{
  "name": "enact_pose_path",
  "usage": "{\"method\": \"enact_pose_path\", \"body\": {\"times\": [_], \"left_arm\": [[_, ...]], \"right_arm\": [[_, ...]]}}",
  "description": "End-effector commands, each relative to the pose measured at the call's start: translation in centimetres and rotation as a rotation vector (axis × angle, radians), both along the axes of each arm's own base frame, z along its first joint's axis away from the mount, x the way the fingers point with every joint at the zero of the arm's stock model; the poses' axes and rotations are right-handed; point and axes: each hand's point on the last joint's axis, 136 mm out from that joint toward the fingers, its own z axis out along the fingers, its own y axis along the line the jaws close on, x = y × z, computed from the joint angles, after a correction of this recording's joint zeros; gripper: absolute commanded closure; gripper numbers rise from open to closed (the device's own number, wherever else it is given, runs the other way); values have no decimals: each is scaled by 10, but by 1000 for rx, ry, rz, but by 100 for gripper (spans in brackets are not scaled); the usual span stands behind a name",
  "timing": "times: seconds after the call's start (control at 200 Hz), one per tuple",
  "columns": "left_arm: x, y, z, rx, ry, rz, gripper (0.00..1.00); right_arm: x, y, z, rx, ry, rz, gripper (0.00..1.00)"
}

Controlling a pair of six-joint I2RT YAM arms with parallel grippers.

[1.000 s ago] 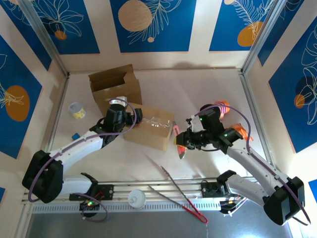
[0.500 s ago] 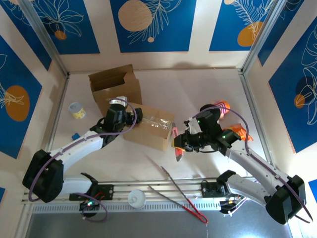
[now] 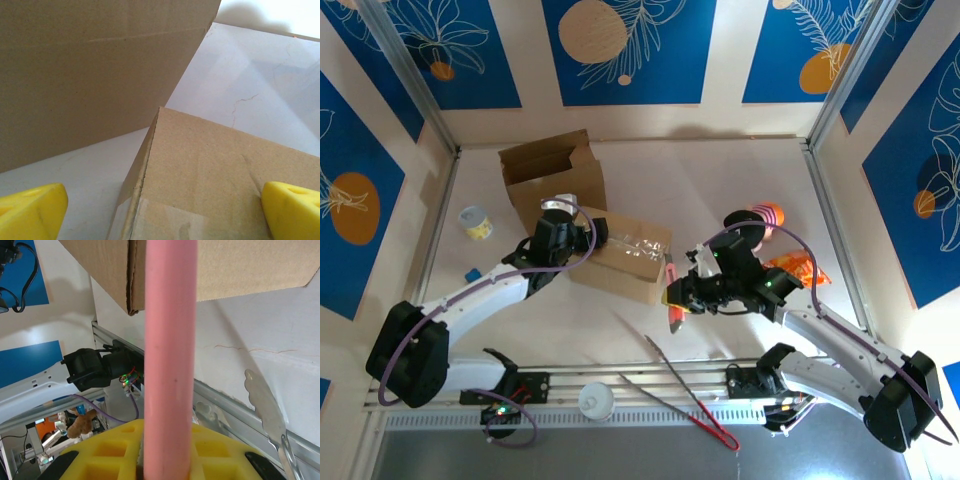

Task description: Unpack the express box

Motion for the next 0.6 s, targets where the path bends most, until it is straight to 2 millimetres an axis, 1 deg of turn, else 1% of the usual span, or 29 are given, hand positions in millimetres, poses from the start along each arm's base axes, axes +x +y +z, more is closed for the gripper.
{"method": "enact_pose_path", "body": {"times": [0.0,0.395,0.595], "left_arm": [[-26,17,-67,127,195,15,1],[-25,16,-69,121,194,15,1],[-26,16,-70,116,197,19,1]], "right_arm": [[-19,3,-4,14,70,47,100],[-21,13,11,67,13,70,100],[-24,18,26,134,-57,113,100]]}}
